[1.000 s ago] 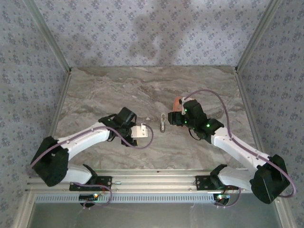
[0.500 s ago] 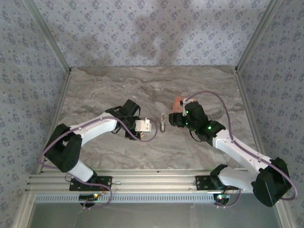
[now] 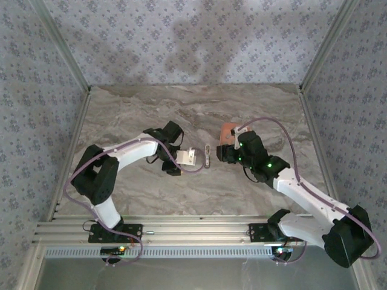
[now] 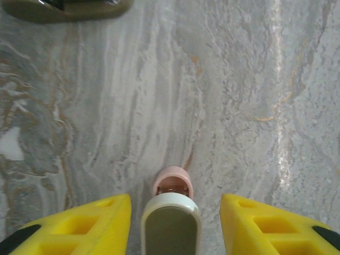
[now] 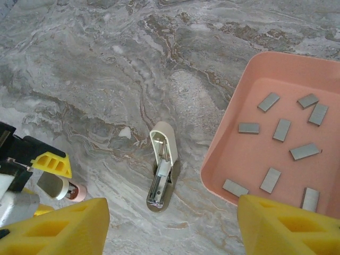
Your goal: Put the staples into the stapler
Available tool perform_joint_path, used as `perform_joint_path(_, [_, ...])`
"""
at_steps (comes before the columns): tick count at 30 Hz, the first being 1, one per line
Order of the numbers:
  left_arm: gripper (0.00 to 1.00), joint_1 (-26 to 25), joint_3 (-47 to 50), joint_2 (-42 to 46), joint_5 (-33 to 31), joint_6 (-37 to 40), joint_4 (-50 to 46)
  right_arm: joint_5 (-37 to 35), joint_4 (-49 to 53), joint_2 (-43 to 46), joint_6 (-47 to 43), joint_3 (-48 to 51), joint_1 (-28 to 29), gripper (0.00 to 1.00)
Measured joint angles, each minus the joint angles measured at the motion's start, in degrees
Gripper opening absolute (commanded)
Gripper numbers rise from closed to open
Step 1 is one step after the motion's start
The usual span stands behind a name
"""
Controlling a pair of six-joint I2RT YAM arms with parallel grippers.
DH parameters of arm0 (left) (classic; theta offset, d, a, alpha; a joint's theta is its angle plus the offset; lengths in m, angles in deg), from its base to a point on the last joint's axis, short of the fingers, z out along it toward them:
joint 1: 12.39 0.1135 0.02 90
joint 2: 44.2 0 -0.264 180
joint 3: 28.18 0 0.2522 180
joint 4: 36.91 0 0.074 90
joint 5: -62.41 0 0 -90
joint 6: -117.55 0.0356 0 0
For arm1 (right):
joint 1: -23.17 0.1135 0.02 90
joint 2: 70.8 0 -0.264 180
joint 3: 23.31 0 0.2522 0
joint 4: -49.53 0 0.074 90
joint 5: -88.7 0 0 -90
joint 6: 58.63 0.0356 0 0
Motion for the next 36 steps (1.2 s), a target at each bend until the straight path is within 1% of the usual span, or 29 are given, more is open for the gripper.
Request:
perform_joint_path(4, [0.4,0.0,-0.7,-1.1,-0.3,0.7,-1.6,0.2,0.0,0.7,0.0,0.6,-0.5,0.66])
perform_joint_path(8, [0.31,0.0,-1.4,-2.1,-1.2,1.3,-2.1,1.0,0.0,1.0,-0.1,0.9,-1.0,0.66])
perform_joint_path(20, [0.17,0.0,-1.7,-1.4,-1.0,0.7,-2.4,2.6,0.0,2.2,-0.2,1.9,-1.9,0.66])
perform_joint_path(25, [0.14,0.8,0.4,3.5,0.9,-1.4,-0.9,3.4,-0.2,2.4,0.0,2.3,-2.4,0.66])
perform_joint_path(28, [0.13,1.4,3.1,7.8,2.6,-3.5,2.0,5.1,-1.8,2.6,1.6,3.6,-3.3,0.66])
perform_joint_path(33, [0.13,2.3,8.6,13.6,5.5,-8.8,8.6,8.2,-5.3,3.2,5.1,5.8,-6.4,0.66])
perform_joint_path(36, [0.13,2.6,13.4,17.3,7.1,-13.6,14.7,9.9,-6.5,3.2,6.2,5.9,-7.3,0.66])
